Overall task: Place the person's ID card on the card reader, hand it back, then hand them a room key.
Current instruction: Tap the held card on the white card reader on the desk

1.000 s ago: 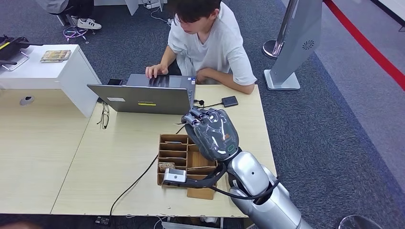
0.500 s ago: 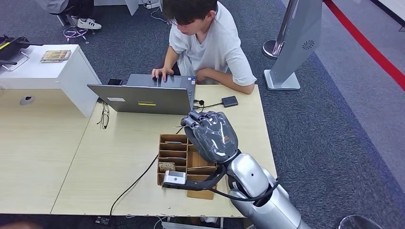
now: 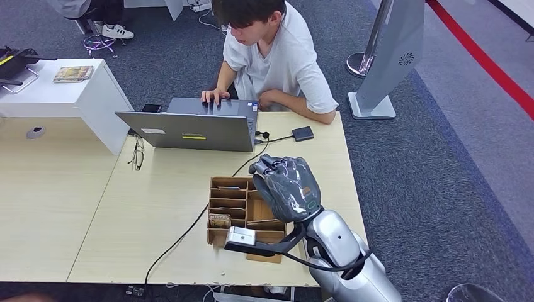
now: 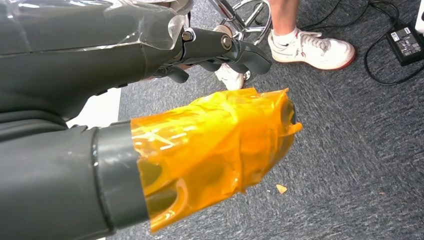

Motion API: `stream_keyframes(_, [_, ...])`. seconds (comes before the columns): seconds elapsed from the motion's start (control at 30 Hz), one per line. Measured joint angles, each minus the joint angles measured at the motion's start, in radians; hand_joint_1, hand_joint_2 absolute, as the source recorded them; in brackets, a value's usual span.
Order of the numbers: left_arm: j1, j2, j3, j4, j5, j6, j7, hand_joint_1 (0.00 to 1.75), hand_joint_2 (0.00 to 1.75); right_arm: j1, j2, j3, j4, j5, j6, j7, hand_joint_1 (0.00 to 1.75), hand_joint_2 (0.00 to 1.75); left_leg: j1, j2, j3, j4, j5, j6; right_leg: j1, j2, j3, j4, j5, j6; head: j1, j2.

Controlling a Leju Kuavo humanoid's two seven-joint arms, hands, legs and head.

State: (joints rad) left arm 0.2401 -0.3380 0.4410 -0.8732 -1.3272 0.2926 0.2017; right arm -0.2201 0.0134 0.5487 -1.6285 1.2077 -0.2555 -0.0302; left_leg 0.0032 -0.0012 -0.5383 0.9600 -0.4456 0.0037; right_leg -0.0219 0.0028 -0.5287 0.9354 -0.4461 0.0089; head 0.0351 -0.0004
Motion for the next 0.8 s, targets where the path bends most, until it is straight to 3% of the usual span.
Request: stream_keyframes(0.8, [0.019,-0.002,-0.011,-0.053,0.118,0.008,0.049,0.0,0.0,0.225,0.0,-0.188,-0.05,-0.101,-0.059,-0.049,1.75,1.75,0.0,-0.001,-0.001,0.0,0.0,0.0,0.0,-0.001,0.0,0.0,0.0,0.0,0.0,0.0])
